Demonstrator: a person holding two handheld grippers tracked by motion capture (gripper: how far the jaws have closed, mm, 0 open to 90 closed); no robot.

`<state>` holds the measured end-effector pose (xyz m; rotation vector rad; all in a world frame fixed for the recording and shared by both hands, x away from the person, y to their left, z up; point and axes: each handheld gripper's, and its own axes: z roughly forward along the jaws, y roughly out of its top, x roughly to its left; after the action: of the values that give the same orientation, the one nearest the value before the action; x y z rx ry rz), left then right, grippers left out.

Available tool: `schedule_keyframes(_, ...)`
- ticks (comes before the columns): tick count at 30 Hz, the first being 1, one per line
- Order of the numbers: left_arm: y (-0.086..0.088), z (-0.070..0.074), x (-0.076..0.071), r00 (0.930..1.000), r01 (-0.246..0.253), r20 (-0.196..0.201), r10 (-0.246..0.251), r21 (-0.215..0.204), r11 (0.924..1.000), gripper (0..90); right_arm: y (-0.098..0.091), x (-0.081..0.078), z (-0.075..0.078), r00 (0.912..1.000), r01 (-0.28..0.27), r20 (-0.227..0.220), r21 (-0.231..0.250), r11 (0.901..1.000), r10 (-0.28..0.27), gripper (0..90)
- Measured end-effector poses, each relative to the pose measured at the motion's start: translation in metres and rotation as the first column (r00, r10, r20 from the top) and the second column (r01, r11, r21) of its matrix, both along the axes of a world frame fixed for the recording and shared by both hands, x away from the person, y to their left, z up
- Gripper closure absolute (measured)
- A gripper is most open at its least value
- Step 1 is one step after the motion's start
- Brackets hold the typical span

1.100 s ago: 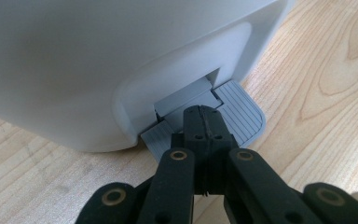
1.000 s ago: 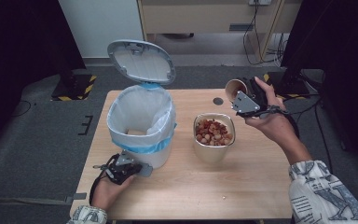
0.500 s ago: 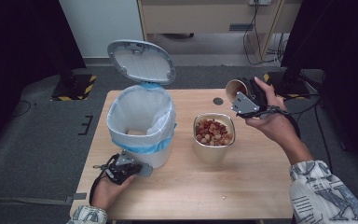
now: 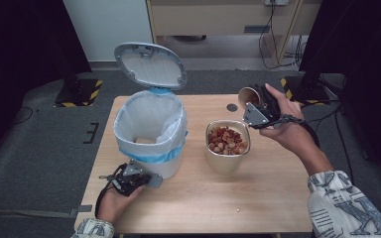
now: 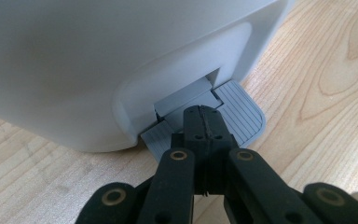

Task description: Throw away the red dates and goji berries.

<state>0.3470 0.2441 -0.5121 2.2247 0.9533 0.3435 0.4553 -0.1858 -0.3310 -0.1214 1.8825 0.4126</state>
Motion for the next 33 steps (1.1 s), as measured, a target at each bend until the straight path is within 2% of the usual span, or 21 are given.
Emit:
schedule_keyframes(9, 0.0001, 0.0000, 0.0000, 1.0000, 0.000, 0.000, 0.000, 0.000, 1.0000, 90.0, 0.0045, -0.0025, -0.0019, 0.9993, -0.002, 0.036, -0.092, 0.9957, 0.005, 28.2)
schedule_keyframes(15, 0.0000, 0.0000, 0.0001, 1.0000, 0.000, 0.000, 0.000, 0.000, 1.0000, 89.9, 0.0061, -0.0030, -0.0057, 0.9990, 0.000, 0.045, -0.131, 0.9913, 0.006, 28.2)
schedule_keyframes(25, 0.0000, 0.0000, 0.0001, 1.0000, 0.000, 0.000, 0.000, 0.000, 1.0000, 89.9, 0.0078, -0.0043, -0.0021, 0.9975, 0.001, 0.070, -0.167, 0.9860, 0.011, 28.2)
schedule_keyframes(33, 0.0000, 0.0000, 0.0001, 1.0000, 0.000, 0.000, 0.000, 0.000, 1.0000, 89.9, 0.0079, -0.0046, 0.0008, 0.9972, 0.003, 0.074, -0.165, 0.9863, 0.010, 28.2)
